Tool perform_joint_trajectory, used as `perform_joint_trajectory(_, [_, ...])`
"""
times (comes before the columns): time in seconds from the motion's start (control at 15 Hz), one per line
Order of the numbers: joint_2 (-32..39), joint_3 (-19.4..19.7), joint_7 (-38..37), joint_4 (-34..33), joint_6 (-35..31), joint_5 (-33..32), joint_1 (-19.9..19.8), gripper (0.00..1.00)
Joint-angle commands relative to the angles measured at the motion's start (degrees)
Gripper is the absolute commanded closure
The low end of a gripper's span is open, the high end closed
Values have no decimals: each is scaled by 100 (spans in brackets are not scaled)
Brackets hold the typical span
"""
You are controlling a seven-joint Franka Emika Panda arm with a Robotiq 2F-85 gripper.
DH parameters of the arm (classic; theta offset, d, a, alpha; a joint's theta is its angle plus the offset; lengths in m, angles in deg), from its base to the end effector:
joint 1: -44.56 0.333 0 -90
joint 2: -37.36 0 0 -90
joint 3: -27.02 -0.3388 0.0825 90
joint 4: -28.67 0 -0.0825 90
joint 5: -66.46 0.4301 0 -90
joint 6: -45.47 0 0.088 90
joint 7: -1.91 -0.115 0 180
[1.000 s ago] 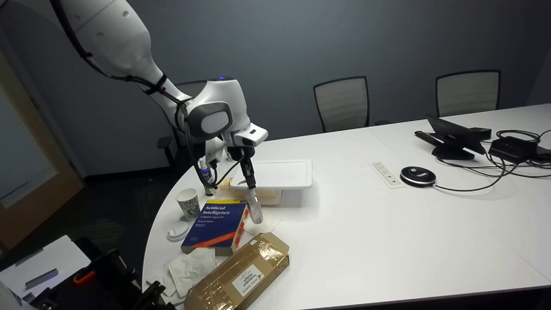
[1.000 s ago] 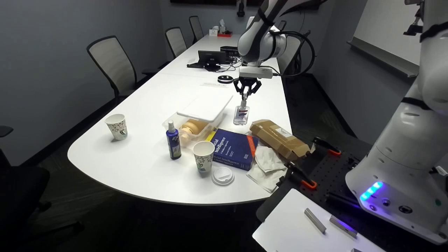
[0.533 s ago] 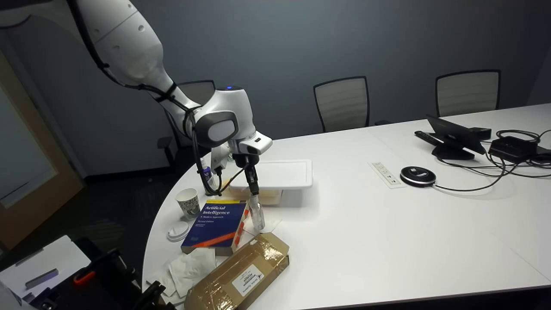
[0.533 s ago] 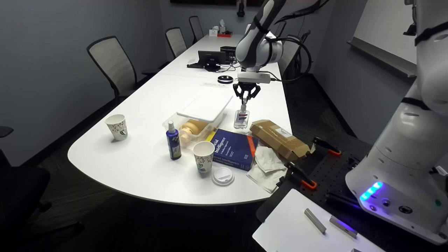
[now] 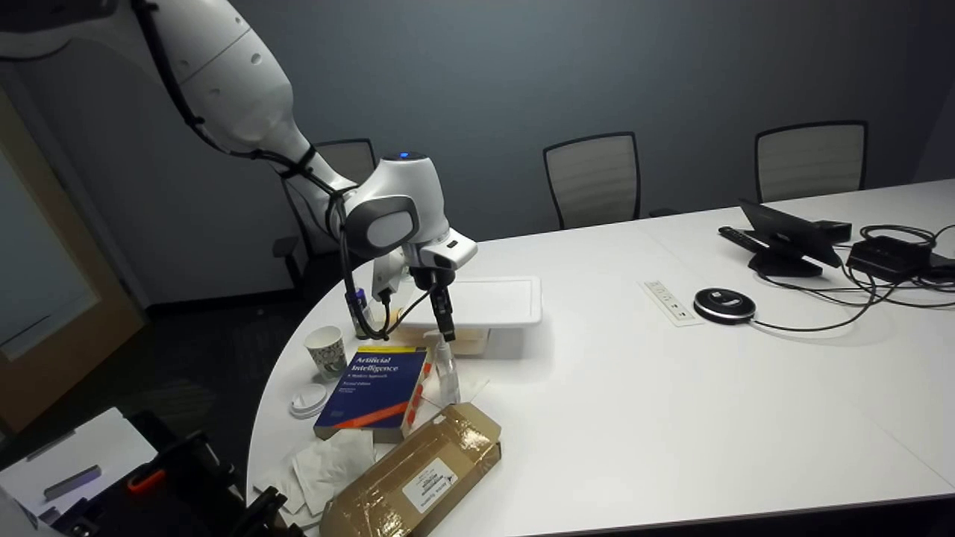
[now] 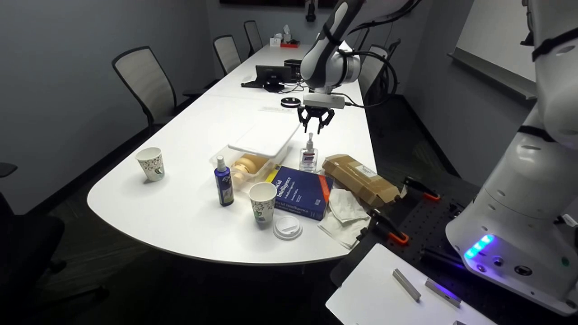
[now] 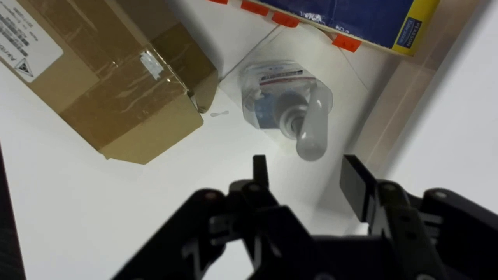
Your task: Remove the bottle from the bowl, then close the lid
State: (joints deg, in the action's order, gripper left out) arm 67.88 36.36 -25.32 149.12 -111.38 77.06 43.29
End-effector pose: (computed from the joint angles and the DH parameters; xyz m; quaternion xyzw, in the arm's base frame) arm 0.6120 -0.1229 0.1461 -0.9196 0.3886 -0.0567 0.0087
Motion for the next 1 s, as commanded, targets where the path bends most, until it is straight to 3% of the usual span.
perform_joint_trajectory(0.0, [-249,46,-93,40,-57,43,131,16])
perform_joint_trajectory(0.2, [-689,95,-130,184,45,-137,362,0])
perform_joint_trajectory(0.47, [-1008,-221,246,4,683,-646,707,0])
perform_joint_trajectory(0.93, [-65,-1135,1311,-1003,1401,-775,888,0])
